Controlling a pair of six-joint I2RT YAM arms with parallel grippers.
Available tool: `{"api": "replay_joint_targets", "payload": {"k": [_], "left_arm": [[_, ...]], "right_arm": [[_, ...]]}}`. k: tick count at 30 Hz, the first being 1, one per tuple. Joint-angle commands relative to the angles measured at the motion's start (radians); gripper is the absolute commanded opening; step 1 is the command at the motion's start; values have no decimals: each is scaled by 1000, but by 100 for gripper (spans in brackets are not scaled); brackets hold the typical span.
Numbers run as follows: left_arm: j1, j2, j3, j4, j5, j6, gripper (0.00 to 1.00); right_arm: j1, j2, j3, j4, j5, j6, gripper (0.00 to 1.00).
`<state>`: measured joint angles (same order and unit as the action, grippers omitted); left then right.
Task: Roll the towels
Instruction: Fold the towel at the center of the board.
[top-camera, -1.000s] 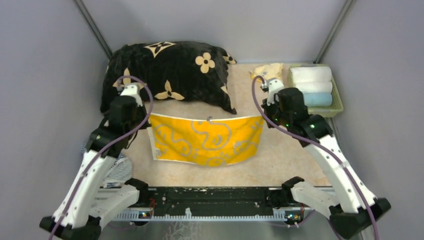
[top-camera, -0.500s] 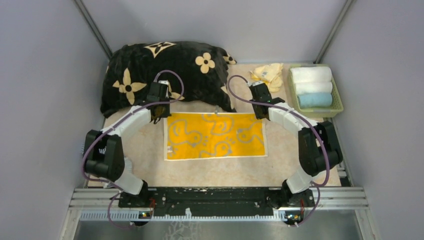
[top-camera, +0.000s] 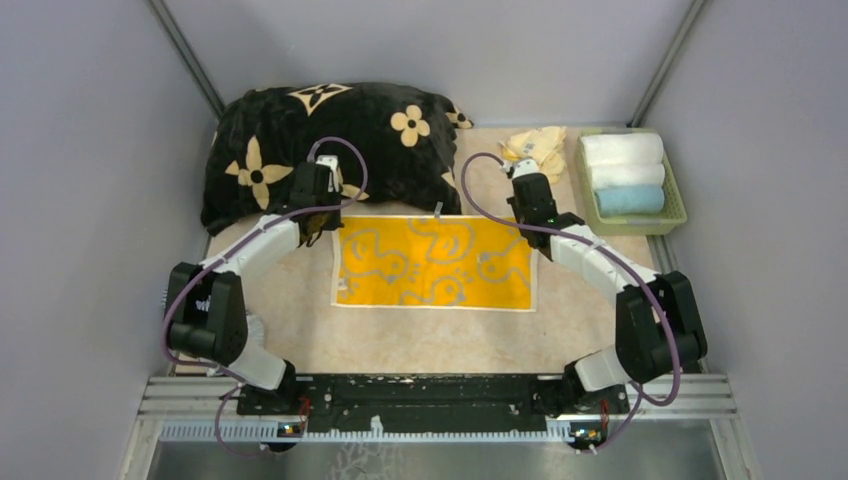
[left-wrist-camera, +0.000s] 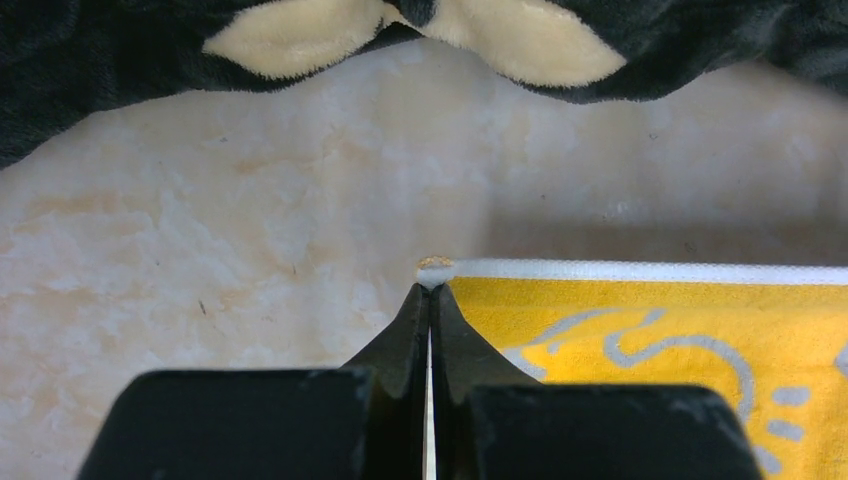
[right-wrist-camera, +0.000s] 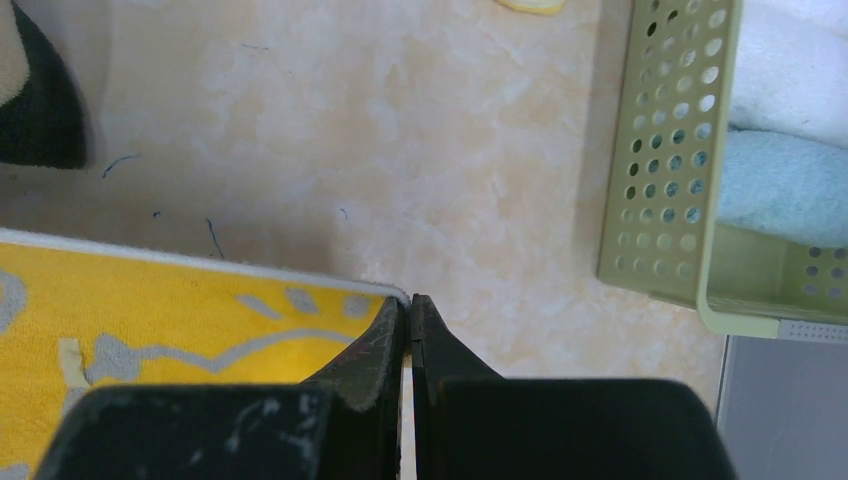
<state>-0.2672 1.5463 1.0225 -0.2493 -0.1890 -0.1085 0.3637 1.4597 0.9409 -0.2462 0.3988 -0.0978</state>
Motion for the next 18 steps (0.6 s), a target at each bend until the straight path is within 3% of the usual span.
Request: {"api": "replay_joint_targets", "payload": {"k": [1, 18], "left_arm": [[16, -18, 0, 17, -3, -6, 0], [17, -229, -174, -81, 60, -145, 0]], "right_arm": [[-14, -64, -19, 125, 81, -52, 0], [-13, -270, -139, -119, 16, 134, 0]]}}
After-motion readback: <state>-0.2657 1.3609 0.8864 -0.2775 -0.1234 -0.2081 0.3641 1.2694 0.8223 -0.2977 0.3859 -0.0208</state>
